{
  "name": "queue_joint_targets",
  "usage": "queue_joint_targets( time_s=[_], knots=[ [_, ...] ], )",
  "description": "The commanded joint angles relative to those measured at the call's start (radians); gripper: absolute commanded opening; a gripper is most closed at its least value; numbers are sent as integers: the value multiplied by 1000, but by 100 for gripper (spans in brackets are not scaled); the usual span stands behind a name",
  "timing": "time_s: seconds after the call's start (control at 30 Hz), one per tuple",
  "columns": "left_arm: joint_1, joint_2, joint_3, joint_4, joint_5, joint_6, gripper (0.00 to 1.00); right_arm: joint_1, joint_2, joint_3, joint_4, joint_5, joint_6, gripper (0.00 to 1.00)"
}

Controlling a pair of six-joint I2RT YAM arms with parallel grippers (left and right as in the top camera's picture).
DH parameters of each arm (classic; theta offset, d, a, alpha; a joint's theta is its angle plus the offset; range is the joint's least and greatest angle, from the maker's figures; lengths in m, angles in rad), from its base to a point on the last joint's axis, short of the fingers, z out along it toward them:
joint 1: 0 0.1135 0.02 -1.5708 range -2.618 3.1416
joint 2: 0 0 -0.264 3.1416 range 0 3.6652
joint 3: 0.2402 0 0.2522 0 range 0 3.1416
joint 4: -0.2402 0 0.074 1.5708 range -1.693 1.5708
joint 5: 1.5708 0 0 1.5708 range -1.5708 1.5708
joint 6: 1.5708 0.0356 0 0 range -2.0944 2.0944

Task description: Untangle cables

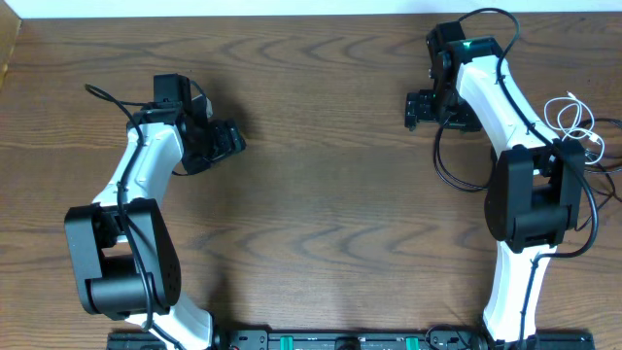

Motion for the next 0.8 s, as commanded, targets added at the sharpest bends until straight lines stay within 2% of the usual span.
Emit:
queue_joint_targets(
  time_s=[0.0, 0.2, 0.57, 0.77],
  knots=[
    [0, 6, -7, 0, -10, 2, 83, 3, -27, -5, 2, -6, 6, 99],
    [0, 6, -7, 0, -10, 2, 83, 16, -152, -5, 1, -6, 6, 99],
    [0, 6, -7, 0, -10, 2, 83, 21, -528, -5, 32, 82, 2, 99],
    [0, 6, -7, 0, -10, 2, 83, 22, -618, -5, 32, 94, 1, 99]
  ],
)
